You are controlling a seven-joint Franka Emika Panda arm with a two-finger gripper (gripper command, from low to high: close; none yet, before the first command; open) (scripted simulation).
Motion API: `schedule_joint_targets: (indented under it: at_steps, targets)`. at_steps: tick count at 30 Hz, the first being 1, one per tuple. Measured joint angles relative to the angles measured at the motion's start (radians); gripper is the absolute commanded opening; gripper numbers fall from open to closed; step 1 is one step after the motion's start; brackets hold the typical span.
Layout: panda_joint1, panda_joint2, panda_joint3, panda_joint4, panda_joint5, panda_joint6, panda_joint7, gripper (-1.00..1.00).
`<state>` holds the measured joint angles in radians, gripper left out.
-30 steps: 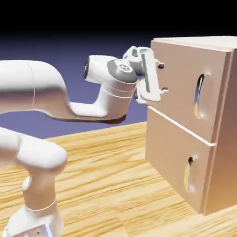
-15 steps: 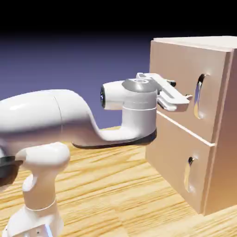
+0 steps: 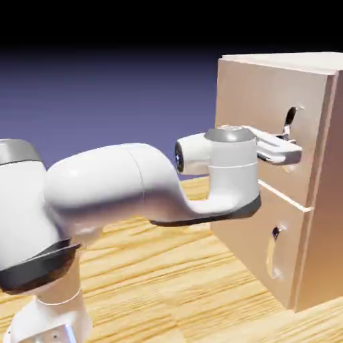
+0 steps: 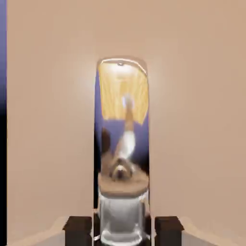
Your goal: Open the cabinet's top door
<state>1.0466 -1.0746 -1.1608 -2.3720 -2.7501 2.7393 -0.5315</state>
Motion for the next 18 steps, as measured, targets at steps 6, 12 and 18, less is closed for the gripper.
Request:
schedule_joint_targets:
  at_steps: [6, 12, 18]
  targets:
    - [-0.216, -0.021, 0.177, -0.217, 0.125, -0.162, -0.006, -1.00]
    - [-0.399, -0.089, 0.393, -0.418, 0.316, -0.331, -0.037, -1.00]
    - [-0.492, -0.177, 0.610, -0.560, 0.541, -0.491, -0.075, -1.00]
